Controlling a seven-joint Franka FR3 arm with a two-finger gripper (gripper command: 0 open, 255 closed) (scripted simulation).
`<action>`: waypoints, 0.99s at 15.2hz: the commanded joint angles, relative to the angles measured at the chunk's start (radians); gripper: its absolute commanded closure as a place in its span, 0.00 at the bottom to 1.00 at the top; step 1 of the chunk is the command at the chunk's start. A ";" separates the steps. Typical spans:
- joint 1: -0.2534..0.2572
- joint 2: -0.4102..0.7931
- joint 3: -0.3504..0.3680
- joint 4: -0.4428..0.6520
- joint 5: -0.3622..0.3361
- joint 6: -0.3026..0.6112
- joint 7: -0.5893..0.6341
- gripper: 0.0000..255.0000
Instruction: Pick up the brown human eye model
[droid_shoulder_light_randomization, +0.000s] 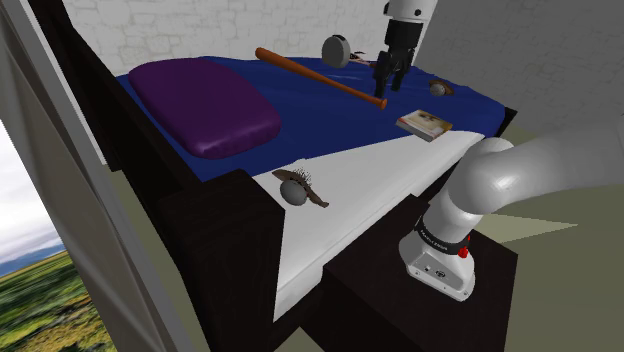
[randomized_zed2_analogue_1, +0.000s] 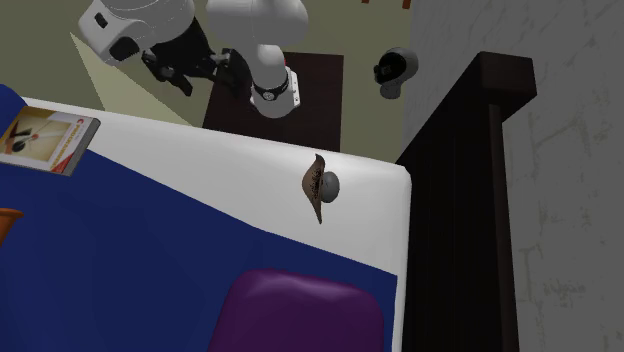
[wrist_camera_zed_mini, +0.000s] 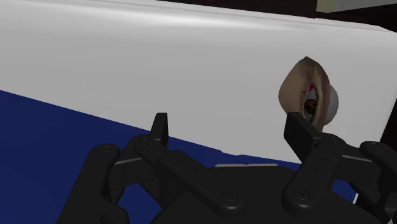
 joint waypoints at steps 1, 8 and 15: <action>0.000 0.000 0.000 0.000 0.000 0.000 0.000 0.00; 0.050 0.057 0.116 -0.119 0.089 0.200 0.131 0.00; 0.101 0.198 0.237 -0.169 0.163 0.421 0.258 0.00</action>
